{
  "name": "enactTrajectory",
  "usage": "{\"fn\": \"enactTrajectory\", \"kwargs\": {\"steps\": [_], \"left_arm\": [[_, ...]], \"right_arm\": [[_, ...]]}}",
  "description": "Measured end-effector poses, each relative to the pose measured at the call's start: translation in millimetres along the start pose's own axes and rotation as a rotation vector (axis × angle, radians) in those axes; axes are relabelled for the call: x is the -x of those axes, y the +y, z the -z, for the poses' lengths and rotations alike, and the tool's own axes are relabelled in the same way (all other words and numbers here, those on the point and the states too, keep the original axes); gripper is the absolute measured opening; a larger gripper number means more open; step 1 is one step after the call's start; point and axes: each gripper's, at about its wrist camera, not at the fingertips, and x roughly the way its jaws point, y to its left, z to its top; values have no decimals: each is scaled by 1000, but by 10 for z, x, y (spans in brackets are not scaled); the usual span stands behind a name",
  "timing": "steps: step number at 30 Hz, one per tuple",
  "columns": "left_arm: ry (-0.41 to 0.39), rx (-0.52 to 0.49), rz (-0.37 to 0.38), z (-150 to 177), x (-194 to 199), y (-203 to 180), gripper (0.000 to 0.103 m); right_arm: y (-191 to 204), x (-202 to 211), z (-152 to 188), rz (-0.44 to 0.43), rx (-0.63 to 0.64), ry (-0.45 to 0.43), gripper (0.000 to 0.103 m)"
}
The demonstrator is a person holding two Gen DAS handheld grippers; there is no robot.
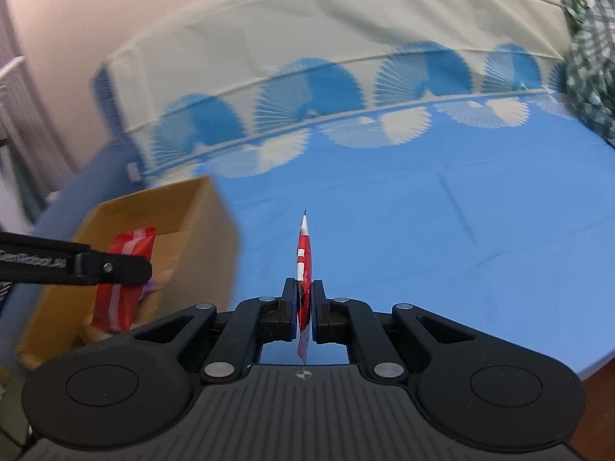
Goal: Organize snacks
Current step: 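Grasp the red packet with left tool while right tool grasps the red-white stick, then carry both held snacks over the cardboard box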
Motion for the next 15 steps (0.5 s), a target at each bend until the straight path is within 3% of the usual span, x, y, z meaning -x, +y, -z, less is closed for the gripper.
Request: {"fn": "enactTrajectory", "kwargs": {"steps": [9, 15], "left_arm": [[-46, 75, -168, 813, 892, 624, 46], [-68, 155, -174, 1086, 1205, 843, 46]], "right_arm": [[784, 767, 400, -143, 114, -23, 7], [1032, 1041, 581, -171, 189, -33, 7]]}}
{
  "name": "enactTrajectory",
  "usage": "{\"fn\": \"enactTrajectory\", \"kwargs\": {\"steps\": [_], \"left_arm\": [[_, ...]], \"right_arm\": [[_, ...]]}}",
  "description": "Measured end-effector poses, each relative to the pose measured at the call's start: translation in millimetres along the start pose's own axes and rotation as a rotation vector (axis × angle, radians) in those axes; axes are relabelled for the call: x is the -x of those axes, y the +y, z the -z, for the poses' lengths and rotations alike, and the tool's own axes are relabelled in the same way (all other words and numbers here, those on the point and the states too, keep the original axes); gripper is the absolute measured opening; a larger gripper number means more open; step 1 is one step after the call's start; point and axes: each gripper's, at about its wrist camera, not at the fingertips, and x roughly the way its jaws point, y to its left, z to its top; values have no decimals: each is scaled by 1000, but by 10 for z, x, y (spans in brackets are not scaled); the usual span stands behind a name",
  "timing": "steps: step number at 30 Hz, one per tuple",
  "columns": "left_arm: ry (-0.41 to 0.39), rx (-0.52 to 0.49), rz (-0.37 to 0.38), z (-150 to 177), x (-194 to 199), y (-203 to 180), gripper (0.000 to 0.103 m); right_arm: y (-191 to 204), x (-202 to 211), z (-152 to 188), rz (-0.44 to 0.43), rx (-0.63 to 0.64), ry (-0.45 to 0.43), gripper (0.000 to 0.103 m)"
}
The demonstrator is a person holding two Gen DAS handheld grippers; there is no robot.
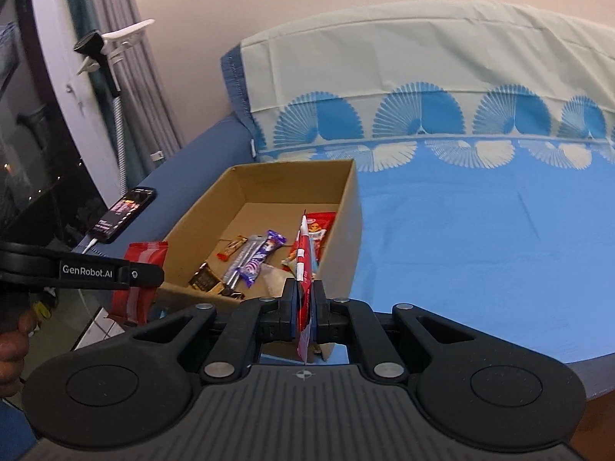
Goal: Organize snacks
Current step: 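Carry both held snacks over the cardboard box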
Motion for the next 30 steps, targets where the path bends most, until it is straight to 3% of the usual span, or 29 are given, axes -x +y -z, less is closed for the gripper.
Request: {"fn": "enactTrajectory", "kwargs": {"steps": [15, 30], "left_arm": [[-48, 17, 21, 92, 283, -13, 47], [-20, 31, 21, 115, 202, 20, 47]], "right_arm": [[199, 337, 96, 14, 69, -58, 7], [204, 255, 86, 16, 79, -30, 7]]}}
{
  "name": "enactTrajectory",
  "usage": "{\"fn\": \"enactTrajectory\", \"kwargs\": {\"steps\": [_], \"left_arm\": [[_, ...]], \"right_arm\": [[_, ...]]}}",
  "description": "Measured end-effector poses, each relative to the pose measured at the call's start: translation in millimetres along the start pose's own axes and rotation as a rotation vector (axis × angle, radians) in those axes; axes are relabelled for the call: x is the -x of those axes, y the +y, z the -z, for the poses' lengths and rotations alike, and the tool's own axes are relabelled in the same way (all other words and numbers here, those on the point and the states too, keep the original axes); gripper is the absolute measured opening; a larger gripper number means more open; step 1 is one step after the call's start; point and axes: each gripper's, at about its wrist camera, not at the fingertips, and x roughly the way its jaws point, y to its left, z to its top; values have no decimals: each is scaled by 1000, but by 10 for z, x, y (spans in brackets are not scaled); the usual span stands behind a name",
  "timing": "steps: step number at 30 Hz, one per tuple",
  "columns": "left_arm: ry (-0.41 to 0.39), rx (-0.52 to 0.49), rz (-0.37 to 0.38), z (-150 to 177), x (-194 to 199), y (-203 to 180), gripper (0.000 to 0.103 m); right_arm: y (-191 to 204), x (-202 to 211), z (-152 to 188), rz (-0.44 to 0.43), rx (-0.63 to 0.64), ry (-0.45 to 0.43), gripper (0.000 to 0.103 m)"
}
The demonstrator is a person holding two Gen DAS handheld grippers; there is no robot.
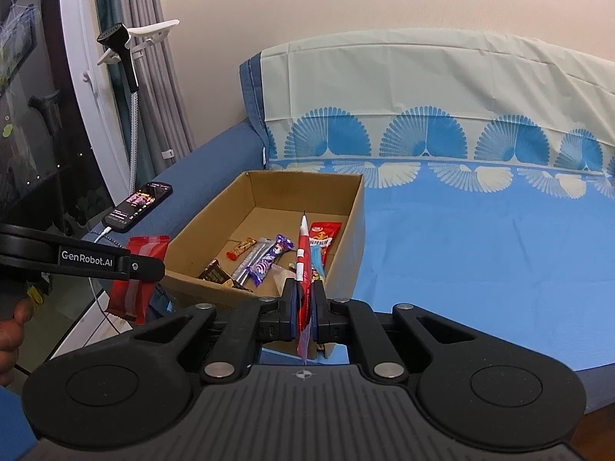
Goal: Organize snacks
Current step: 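Carry both held snacks over the cardboard box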
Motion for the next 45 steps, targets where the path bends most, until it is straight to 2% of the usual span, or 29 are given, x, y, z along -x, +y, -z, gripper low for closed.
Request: {"fn": "enactTrajectory", "kwargs": {"steps": [14, 23, 36, 45], "left_arm": [[55, 5, -16, -89, -291, 81, 47], [89, 28, -20, -338, -592, 218, 47], [99, 23, -50, -919, -1153, 365, 47], [142, 8, -76, -1145, -1696, 479, 47]], "right_arm": [[47, -290, -70, 6, 22, 77, 7], [104, -646, -249, -6, 28, 122, 7], [177, -1407, -573, -53, 36, 185, 7], [135, -2022, -757, -61, 33, 215, 8]]}}
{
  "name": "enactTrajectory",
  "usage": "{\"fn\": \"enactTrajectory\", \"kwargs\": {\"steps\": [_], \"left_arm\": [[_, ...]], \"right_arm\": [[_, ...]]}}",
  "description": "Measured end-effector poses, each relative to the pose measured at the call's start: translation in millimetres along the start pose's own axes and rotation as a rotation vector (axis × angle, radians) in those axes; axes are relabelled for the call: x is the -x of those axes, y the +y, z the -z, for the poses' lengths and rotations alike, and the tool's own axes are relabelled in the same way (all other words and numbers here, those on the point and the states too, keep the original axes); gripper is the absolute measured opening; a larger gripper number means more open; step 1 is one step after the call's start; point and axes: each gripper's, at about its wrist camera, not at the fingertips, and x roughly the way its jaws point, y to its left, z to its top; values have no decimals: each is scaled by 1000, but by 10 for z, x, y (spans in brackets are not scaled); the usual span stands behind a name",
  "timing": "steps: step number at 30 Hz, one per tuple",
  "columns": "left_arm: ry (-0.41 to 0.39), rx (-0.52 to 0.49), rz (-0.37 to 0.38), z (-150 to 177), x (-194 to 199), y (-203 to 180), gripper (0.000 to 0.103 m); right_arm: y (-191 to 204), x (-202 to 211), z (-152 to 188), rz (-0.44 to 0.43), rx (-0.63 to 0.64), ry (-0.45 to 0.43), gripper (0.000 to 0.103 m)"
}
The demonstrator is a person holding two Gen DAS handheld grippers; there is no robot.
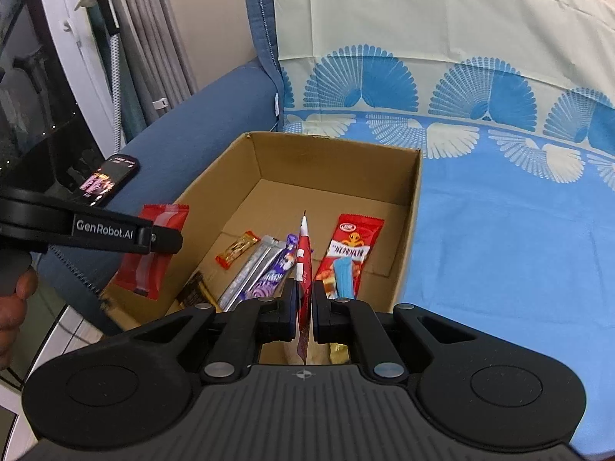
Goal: Organize snacks
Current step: 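Carry both held snacks over the cardboard box, then open both tools to drop the snacks into the box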
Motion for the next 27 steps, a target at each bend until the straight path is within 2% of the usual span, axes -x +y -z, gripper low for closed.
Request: {"fn": "enactTrajectory", "kwargs": {"steps": [14, 15, 16, 17, 18, 19, 20, 22, 27], "left_arm": [[61, -17, -33, -257, -695, 18, 49], [62, -22, -37, -268, -732, 19, 59], [67, -26, -38, -284, -767, 23, 84], [71, -23, -44, -299, -787, 26, 97], [60, -17, -53, -323, -783, 39, 102], [38, -10, -61, -340, -761, 47, 103], [15, -8, -68, -351, -726, 61, 103], [2, -11, -76, -346, -669, 70, 103], [9, -18, -110, -128, -462, 69, 103]], "right_arm": [[-193, -751, -209, 11, -30, 42, 8], [-204, -783, -213, 13, -30, 43, 8], [-220, -815, -223, 14, -32, 42, 10], [-234, -839, -236, 8, -31, 42, 15], [-248, -863, -265, 4, -30, 42, 42], [-257, -872, -297, 6, -30, 33, 78], [-263, -857, -320, 11, -31, 19, 89], [-258, -788, -361, 18, -10, -29, 93], [-228, -559, -235, 40, 3, -34, 97]]}}
